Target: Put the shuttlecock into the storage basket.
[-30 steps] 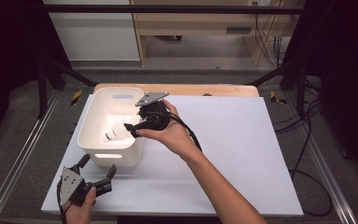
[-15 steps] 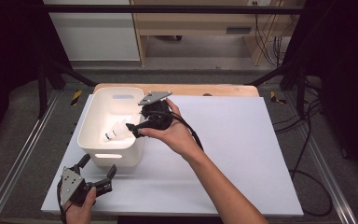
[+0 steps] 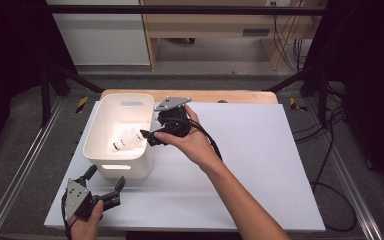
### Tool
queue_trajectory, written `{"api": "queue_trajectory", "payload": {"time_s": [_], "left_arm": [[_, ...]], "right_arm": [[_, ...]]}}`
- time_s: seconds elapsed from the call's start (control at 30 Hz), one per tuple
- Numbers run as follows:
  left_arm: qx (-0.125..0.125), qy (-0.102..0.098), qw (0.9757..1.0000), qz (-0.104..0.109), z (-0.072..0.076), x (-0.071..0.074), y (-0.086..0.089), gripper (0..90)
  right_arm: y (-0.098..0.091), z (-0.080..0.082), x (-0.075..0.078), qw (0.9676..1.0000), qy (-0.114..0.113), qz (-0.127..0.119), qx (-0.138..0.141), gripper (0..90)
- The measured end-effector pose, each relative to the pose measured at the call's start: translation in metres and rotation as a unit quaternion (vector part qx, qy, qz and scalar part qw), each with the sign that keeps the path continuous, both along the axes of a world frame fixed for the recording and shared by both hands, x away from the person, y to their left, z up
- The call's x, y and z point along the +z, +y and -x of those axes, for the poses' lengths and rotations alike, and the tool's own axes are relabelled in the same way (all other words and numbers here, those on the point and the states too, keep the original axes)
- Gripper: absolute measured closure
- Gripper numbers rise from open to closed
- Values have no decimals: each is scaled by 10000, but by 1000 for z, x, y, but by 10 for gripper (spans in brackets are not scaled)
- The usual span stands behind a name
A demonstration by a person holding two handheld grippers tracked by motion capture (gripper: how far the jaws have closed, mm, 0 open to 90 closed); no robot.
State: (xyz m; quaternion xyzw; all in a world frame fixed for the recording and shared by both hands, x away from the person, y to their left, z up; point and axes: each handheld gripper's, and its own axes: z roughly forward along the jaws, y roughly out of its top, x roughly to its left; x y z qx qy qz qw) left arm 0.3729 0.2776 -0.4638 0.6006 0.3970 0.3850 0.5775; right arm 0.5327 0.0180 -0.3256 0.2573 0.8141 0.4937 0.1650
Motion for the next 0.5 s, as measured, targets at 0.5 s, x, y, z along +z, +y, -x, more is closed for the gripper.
{"api": "queue_trajectory", "payload": {"time_s": [0.5], "left_arm": [[-5, 0, 10000, 1, 0, 0, 0, 6]], "right_arm": [[-25, -3, 1, 9984, 38, -291, -489, 57]]}}
